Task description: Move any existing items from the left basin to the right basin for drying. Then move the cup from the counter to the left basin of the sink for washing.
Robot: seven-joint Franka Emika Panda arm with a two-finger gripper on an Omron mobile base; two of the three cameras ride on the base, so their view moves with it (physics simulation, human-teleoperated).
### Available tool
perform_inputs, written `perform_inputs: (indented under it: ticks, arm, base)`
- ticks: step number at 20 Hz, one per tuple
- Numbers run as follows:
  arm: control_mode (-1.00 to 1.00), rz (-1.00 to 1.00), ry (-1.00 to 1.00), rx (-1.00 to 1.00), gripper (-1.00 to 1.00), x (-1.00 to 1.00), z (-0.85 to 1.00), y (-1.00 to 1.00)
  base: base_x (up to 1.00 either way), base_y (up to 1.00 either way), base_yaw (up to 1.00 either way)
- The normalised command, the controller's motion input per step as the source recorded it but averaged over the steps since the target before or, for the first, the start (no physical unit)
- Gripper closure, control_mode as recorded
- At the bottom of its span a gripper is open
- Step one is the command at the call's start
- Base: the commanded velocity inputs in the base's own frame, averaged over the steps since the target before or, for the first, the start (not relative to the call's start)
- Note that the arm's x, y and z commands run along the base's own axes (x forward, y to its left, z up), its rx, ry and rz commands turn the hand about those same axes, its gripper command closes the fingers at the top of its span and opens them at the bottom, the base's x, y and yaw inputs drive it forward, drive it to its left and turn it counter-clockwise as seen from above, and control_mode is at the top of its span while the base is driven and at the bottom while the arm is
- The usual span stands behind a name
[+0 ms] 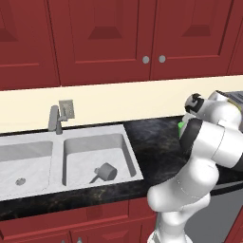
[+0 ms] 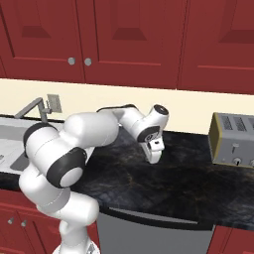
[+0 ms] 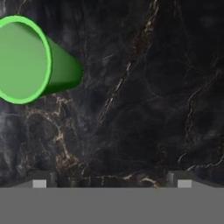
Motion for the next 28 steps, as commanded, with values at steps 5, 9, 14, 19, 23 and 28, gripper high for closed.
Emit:
perform_inputs:
  ticks: [5, 9, 14, 19, 23, 28]
  arm:
    - [-1.0, 0.0, -0.03, 0.0, -1.0, 0.11, 0.0, -0.27]
    - [-1.0, 0.01, 0.0, 0.0, -1.0, 0.31, 0.0, -0.25]
    - [-1.0, 0.02, -0.02, 0.0, -1.0, 0.34, 0.0, -0.25]
    - [-1.0, 0.05, -0.07, 0.0, -1.0, 0.3, -0.05, -0.15]
    - [-1.0, 0.05, -0.02, 0.0, -1.0, 0.24, -0.03, -0.1]
    - [-1.0, 0.05, 0.0, 0.0, -1.0, 0.25, -0.1, -0.01]
  base:
    - [0.0, 0.0, 0.0]
    - [0.0, 0.0, 0.0]
    - [0.0, 0.0, 0.0]
    - [0.0, 0.0, 0.0]
    - [0.0, 0.0, 0.0]
    - [0.0, 0.0, 0.0]
